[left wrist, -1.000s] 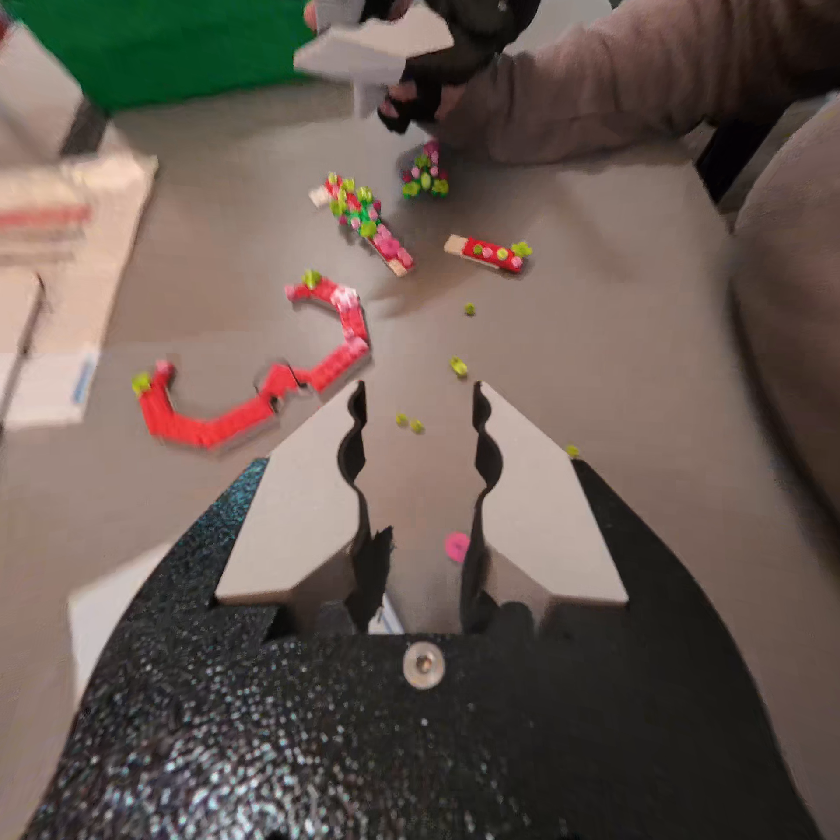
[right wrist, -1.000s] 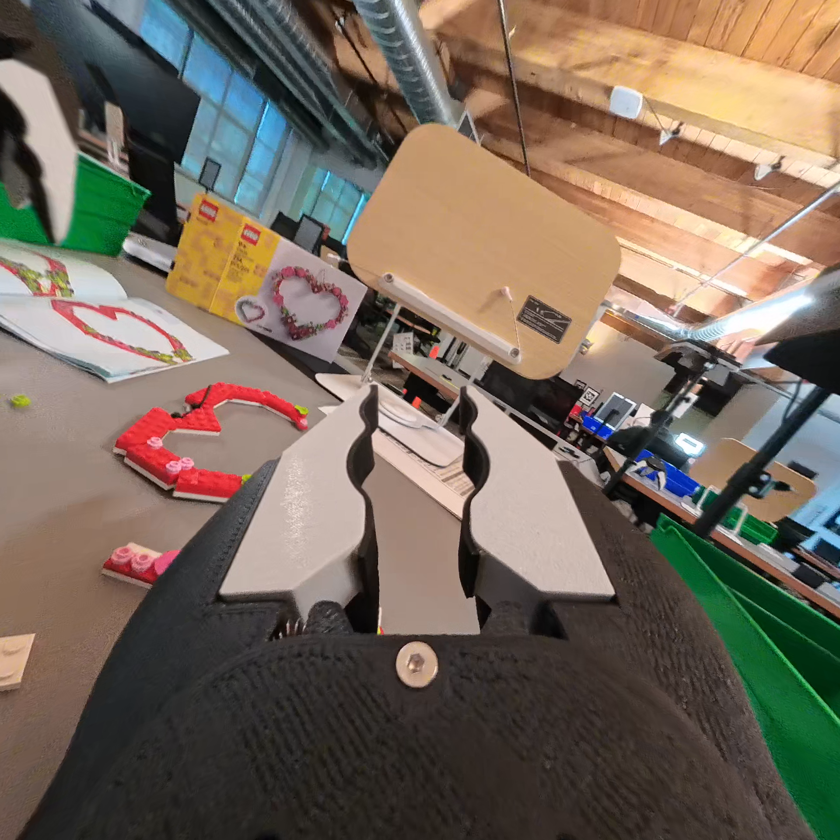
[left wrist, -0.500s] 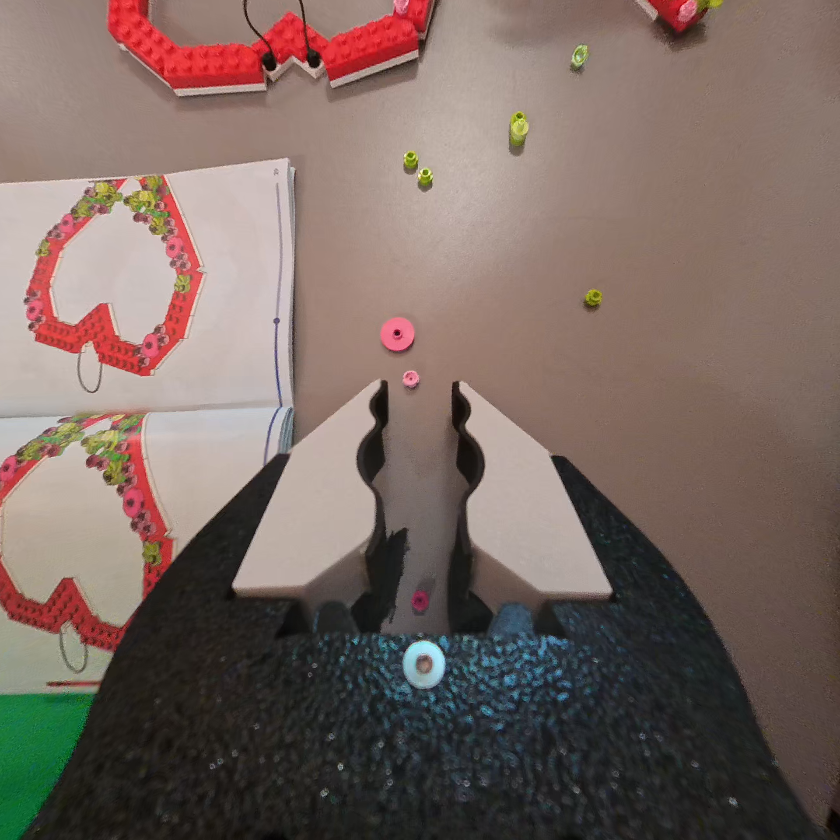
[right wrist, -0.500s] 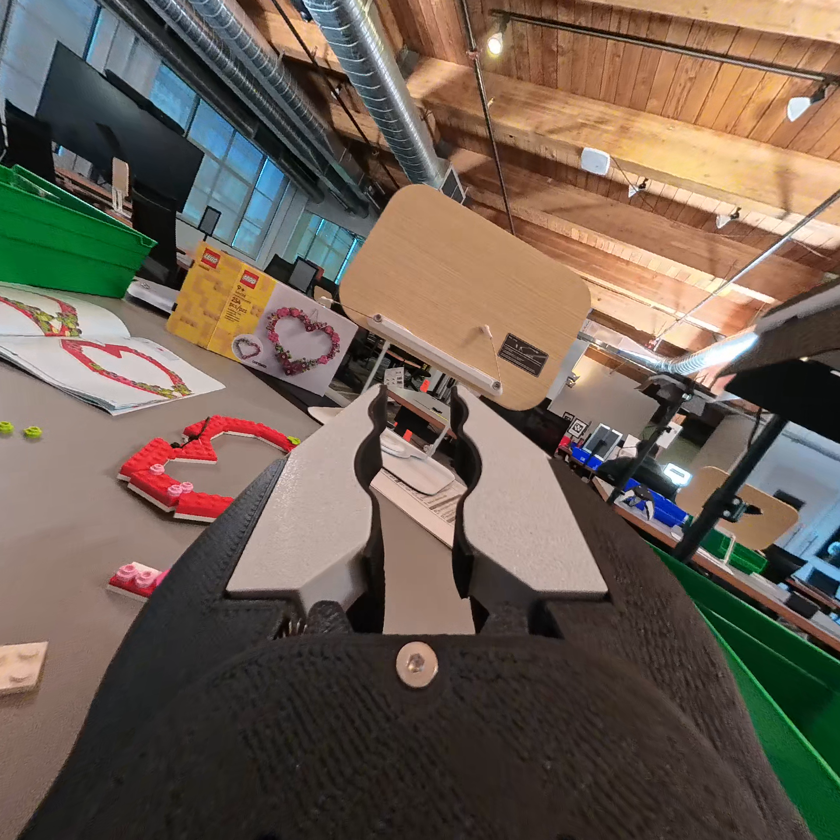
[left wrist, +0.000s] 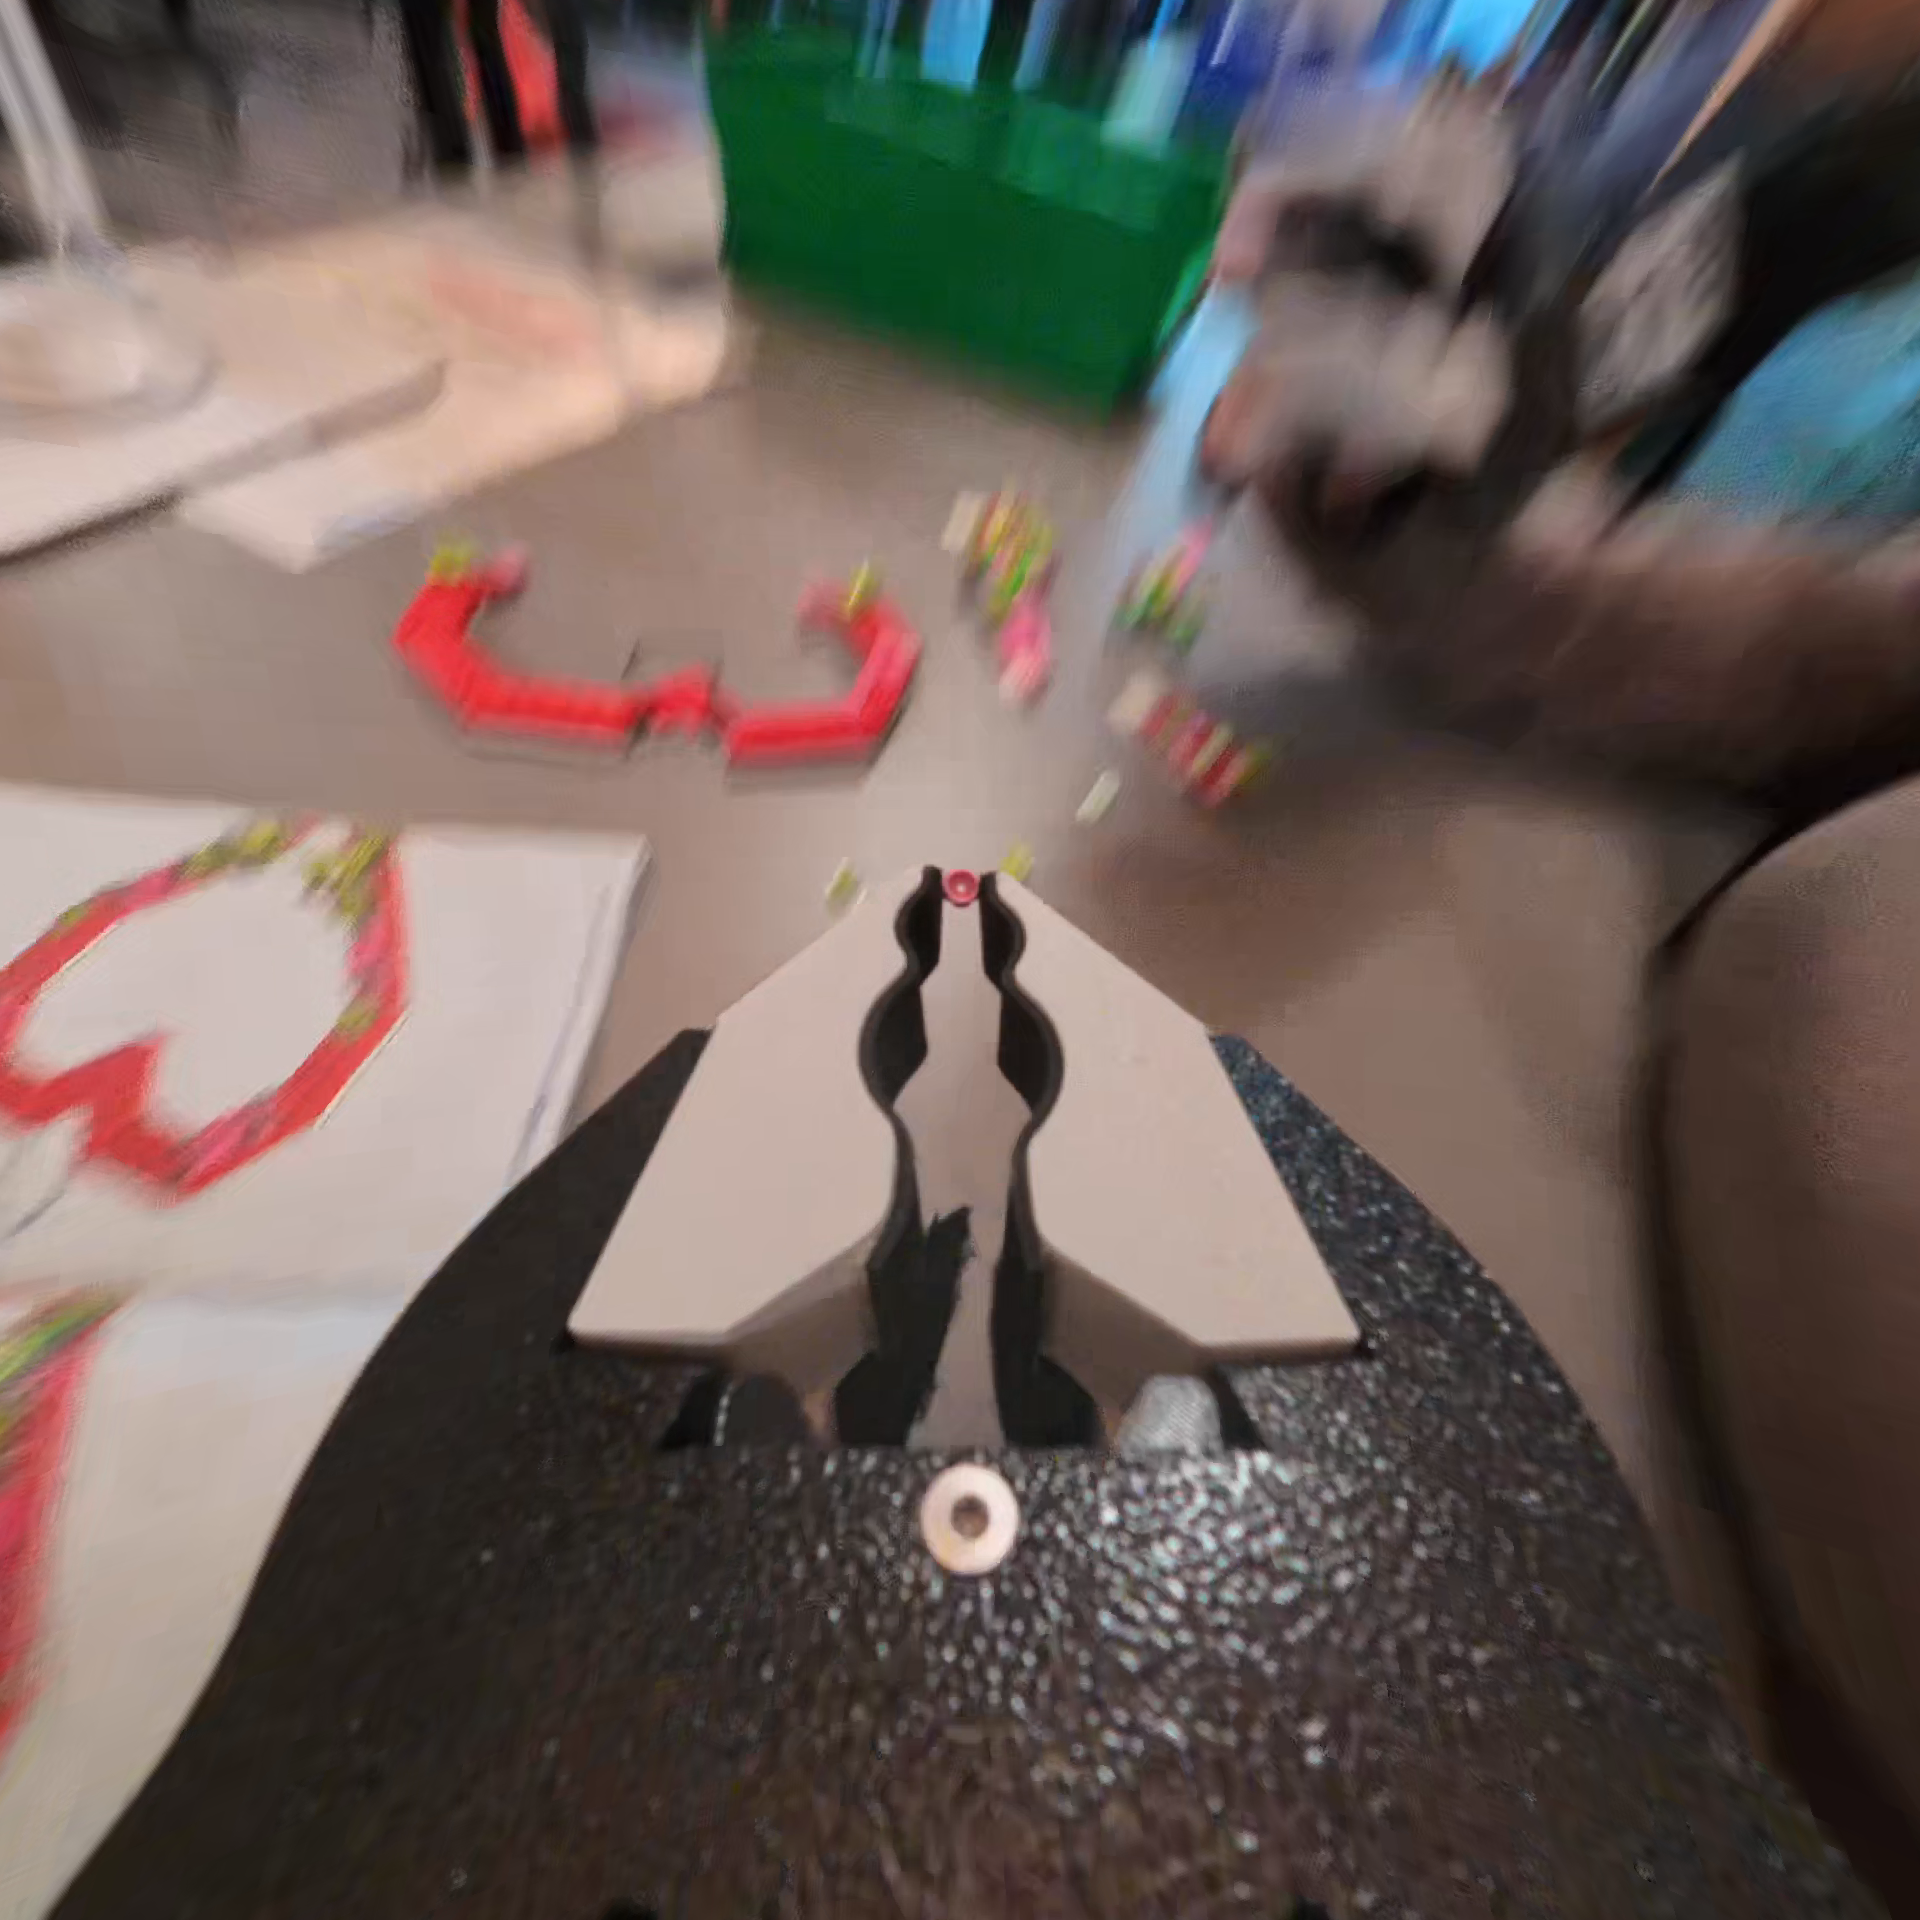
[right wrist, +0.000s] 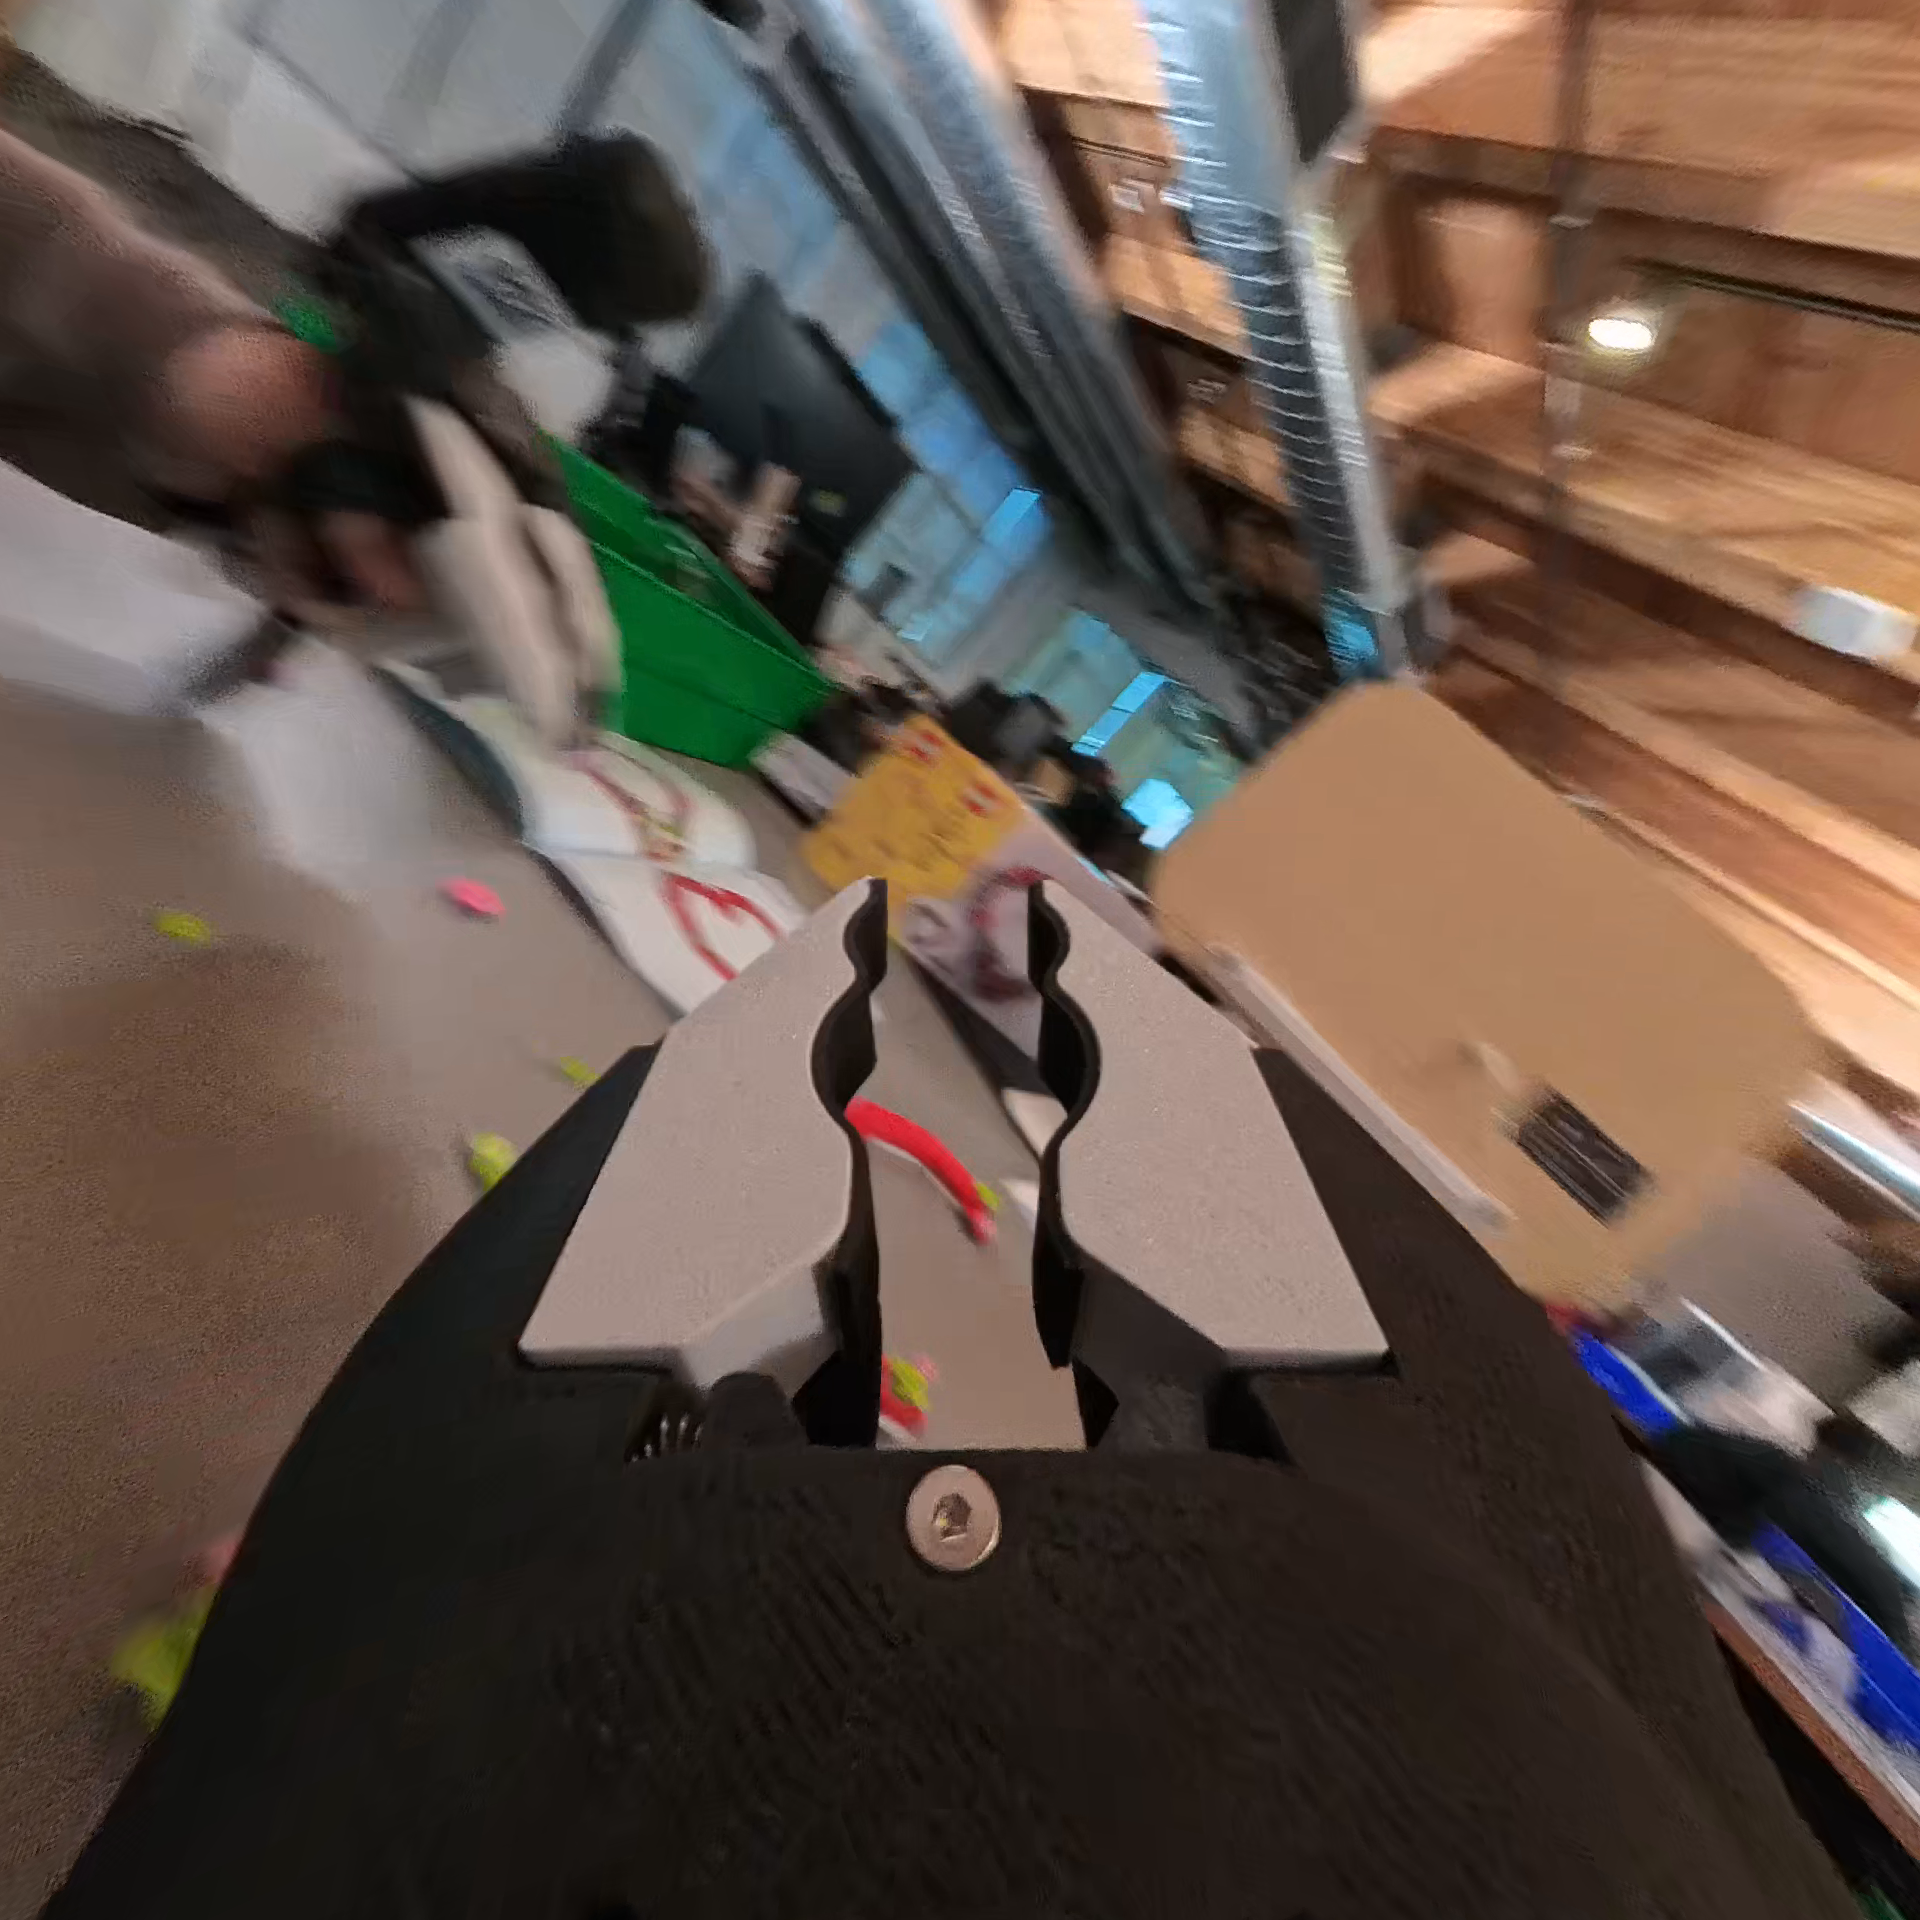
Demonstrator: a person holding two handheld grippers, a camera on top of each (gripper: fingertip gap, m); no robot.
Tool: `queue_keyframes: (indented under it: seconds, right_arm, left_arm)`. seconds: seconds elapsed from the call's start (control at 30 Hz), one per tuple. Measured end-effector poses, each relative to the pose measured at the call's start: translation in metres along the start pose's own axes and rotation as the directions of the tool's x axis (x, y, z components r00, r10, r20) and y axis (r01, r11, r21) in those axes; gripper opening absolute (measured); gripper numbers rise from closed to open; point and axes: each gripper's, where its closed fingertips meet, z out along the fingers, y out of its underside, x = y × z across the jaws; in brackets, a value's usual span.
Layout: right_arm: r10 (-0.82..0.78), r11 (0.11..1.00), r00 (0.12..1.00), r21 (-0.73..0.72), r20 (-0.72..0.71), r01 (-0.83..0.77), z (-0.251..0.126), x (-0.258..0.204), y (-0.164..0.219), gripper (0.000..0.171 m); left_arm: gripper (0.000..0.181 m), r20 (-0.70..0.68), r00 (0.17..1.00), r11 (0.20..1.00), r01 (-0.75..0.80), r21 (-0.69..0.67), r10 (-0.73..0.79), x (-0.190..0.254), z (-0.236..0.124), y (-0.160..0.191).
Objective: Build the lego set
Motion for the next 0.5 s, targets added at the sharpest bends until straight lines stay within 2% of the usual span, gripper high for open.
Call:
queue_keyframes:
  seconds: [0.07, 0.13, 0.23, 0.33, 0.5]
  right_arm:
    - [0.005, 0.999, 0.988, 0.051, 0.153, -0.013, 0.017, -0.032, -0.031, 0.025]
    - [-0.023, 0.995, 0.976, 0.102, 0.218, 0.001, 0.028, -0.049, -0.056, 0.022]
    - [-0.026, 0.993, 0.961, 0.120, 0.274, -0.007, 0.040, -0.060, -0.077, 0.021]
    - [-0.028, 0.991, 0.968, 0.131, 0.248, -0.005, 0.048, -0.056, -0.085, 0.018]
    - [-0.024, 0.988, 0.978, 0.151, 0.207, -0.007, 0.051, -0.052, -0.089, 0.008]
  left_arm:
    - [0.005, -0.204, 0.970, 0.947, 0.187, 0.260, -0.135, 0.026, -0.006, -0.047]
    - [0.004, -0.419, 0.886, 0.863, 0.360, 0.354, -0.198, 0.048, -0.014, -0.074]
    - [0.005, -0.604, 0.763, 0.788, 0.510, 0.345, -0.230, 0.069, -0.014, -0.089]
    - [0.005, -0.716, 0.657, 0.735, 0.604, 0.309, -0.238, 0.082, -0.015, -0.097]
    - [0.004, -0.752, 0.612, 0.690, 0.655, 0.308, -0.246, 0.082, -0.015, -0.098]
